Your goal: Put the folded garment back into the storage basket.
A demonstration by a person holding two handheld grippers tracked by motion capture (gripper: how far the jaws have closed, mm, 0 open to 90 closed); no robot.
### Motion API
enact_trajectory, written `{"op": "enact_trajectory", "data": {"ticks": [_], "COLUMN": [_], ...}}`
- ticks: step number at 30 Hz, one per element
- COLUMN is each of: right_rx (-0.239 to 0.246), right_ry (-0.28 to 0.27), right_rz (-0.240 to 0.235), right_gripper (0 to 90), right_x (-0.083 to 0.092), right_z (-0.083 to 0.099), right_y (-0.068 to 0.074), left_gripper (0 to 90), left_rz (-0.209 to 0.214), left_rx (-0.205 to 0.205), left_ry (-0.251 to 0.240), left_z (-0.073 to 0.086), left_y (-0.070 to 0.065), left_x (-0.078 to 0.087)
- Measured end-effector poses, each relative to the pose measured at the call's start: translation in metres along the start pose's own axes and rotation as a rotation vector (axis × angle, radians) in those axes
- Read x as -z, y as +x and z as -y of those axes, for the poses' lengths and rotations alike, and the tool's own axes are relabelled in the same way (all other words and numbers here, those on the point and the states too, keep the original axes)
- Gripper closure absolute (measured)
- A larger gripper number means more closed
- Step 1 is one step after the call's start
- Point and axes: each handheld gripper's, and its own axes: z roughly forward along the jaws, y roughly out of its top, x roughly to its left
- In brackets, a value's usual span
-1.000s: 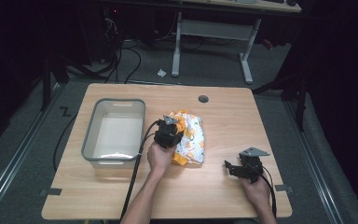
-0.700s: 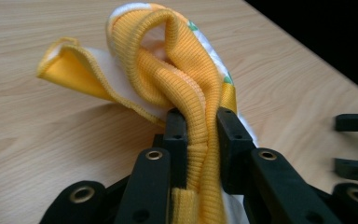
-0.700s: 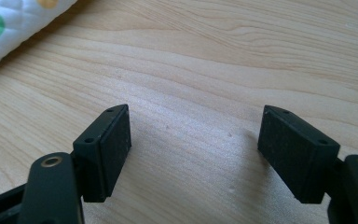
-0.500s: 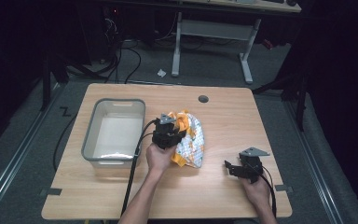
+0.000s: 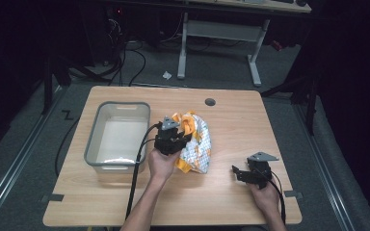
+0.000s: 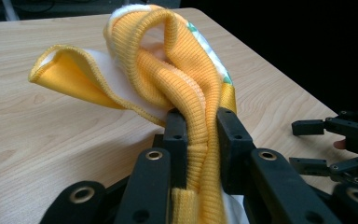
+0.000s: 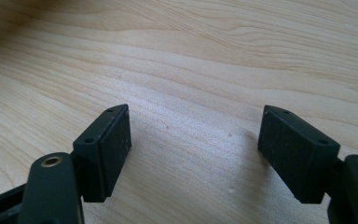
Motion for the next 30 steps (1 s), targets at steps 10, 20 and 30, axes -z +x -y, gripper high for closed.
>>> {"op": "enact_trajectory", "data": {"ticks": [10, 20, 30], "right_rx": [0.002, 0.002, 0.001], "right_ry": [-0.001, -0.002, -0.002], "right_rz": [0.0, 0.0, 0.0], "right_gripper": [25.7, 25.7, 25.7], "right_x": [0.0, 0.0, 0.0], "right_z": [0.0, 0.0, 0.0], "right_y": [0.0, 0.0, 0.0], "left_gripper": [76.5, 76.5, 76.4], "left_rz": [0.018, 0.01, 0.018], "left_rx": [0.001, -0.007, 0.01], "left_ry": [-0.013, -0.029, -0.051], "left_z": [-0.003, -0.007, -0.008], "left_y": [0.002, 0.007, 0.012], "left_x": [0.017, 0.037, 0.048]}}
